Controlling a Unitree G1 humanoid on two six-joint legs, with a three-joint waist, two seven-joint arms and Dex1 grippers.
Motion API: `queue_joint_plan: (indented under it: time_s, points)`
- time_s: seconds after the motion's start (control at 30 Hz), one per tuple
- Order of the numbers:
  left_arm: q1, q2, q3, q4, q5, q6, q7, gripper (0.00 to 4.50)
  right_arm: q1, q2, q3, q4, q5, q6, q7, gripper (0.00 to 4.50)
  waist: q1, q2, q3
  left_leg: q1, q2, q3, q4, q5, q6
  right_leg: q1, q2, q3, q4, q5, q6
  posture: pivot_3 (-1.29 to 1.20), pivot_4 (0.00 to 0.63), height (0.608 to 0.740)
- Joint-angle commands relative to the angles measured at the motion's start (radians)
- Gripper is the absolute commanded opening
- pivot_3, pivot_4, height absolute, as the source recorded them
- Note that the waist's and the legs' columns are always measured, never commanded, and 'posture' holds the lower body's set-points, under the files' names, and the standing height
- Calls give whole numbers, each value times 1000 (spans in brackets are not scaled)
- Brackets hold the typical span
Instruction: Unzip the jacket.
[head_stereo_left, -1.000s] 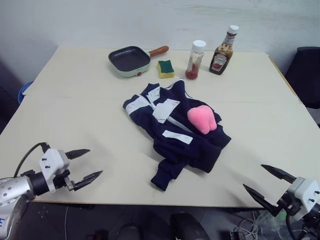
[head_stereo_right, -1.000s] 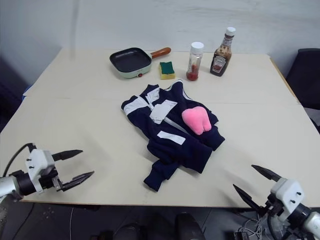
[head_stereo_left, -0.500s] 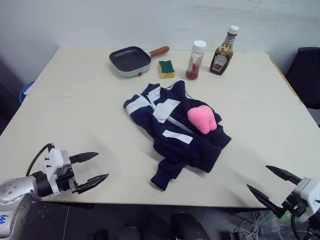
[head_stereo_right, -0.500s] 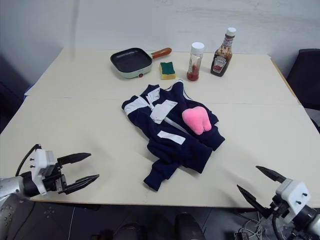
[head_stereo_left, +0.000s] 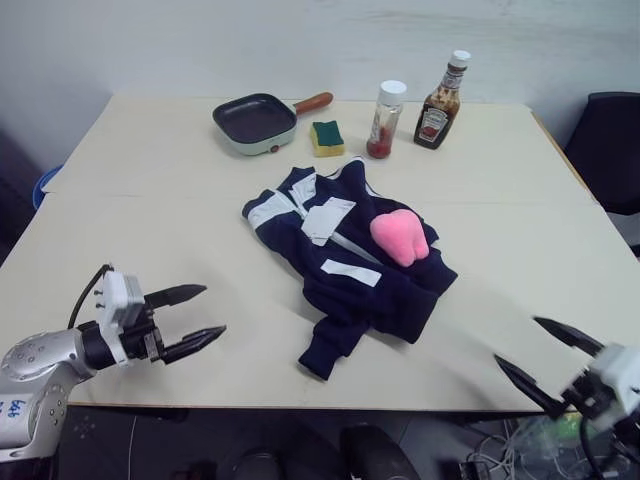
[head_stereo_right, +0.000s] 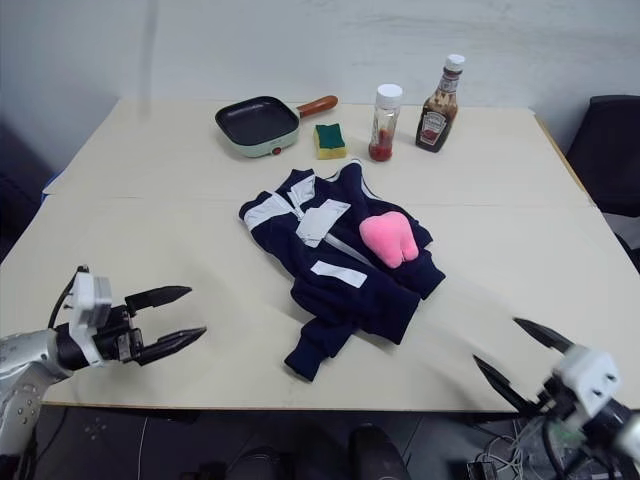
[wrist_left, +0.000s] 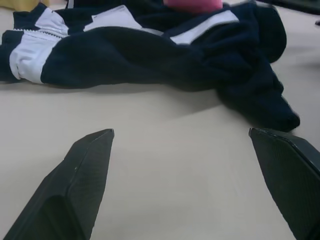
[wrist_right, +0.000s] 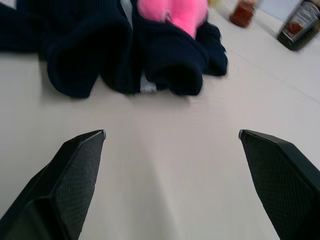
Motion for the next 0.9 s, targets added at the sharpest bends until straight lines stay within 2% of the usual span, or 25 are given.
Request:
queue_joint_plan:
  time_s: [0.03, 0.13, 0.2, 0.27, 0.33, 0.4, 0.53, 0.73, 0.83, 0.87, 0.9]
  points:
    - [-77, -22, -12, -67, -93, 89, 54, 4500, -236, -62, 74, -92, 89, 269, -154, 4470, -2, 0, 0, 0, 0, 0, 2, 1, -1, 0, 0, 0, 2, 0, 0, 0, 150, 740]
    - [-133, -53, -47, -81, -80, 95, 88, 4500, -465, -83, 177, -48, 105, 514, -251, 4470, 4, 0, 0, -1, 0, -2, 5, 1, -3, -1, 0, -1, 4, 0, 0, 0, 150, 740]
    - [-153, -67, -73, -89, -63, 88, 92, 4500, -601, -94, 267, 20, 48, 642, -298, 4470, 7, 0, 0, -3, 0, -2, 4, 2, -4, -4, 1, -2, 4, 0, 0, 0, 150, 740]
    - [-155, -71, -88, -90, -50, 75, 86, 4500, -692, -77, 325, 69, 37, 714, -308, 4470, 9, 0, 0, -7, 0, -2, 5, 2, -4, -9, 1, -2, 4, 0, -1, 0, 150, 740]
    - [-149, -77, -100, -89, -39, 61, 82, 4500, -775, -35, 362, 112, 42, 738, -314, 4470, 6, 0, 0, -21, 0, -2, 10, 2, -3, -22, 0, -2, 8, 0, 0, 0, 150, 740]
    - [-144, -80, -108, -89, -29, 50, 81, 4500, -836, -15, 395, 149, 30, 776, -318, 4470, 2, 0, 0, -26, 0, -1, 12, 2, -2, -26, 0, -2, 9, 0, 0, 0, 150, 740]
    - [-129, -100, -121, -95, -13, 27, 89, 4500, -915, 31, 446, 231, 5, 782, -300, 3547, -1, 0, 0, -38, 0, -2, 22, 1, -1, -36, -1, -2, 13, 0, 0, 0, 150, 740]
    - [-134, -119, -137, -87, 8, -2, 90, 4500, -949, 66, 424, 278, 33, 732, -214, 1389, 0, 0, 0, -37, 0, -1, 26, 3, -1, -34, 0, -2, 17, 1, 2, 0, 150, 740]
    - [-139, -123, -145, -69, 20, -28, 77, 4500, -943, 50, 391, 264, 71, 699, -134, 314, -1, 0, 0, -37, 0, -1, 25, 3, -1, -35, 0, -2, 18, 1, 2, 0, 150, 740]
    - [-141, -125, -148, -65, 22, -35, 74, 4500, -936, 41, 376, 258, 79, 685, -111, 18, -1, 0, 0, -37, 0, -1, 25, 3, -1, -35, 0, -2, 18, 1, 2, 0, 150, 740]
    - [-142, -127, -151, -63, 25, -41, 71, 4500, -922, 31, 344, 245, 94, 662, -90, 18, 0, 0, 0, -37, 0, -1, 25, 3, -1, -35, 0, -2, 18, 1, 2, 0, 150, 740]
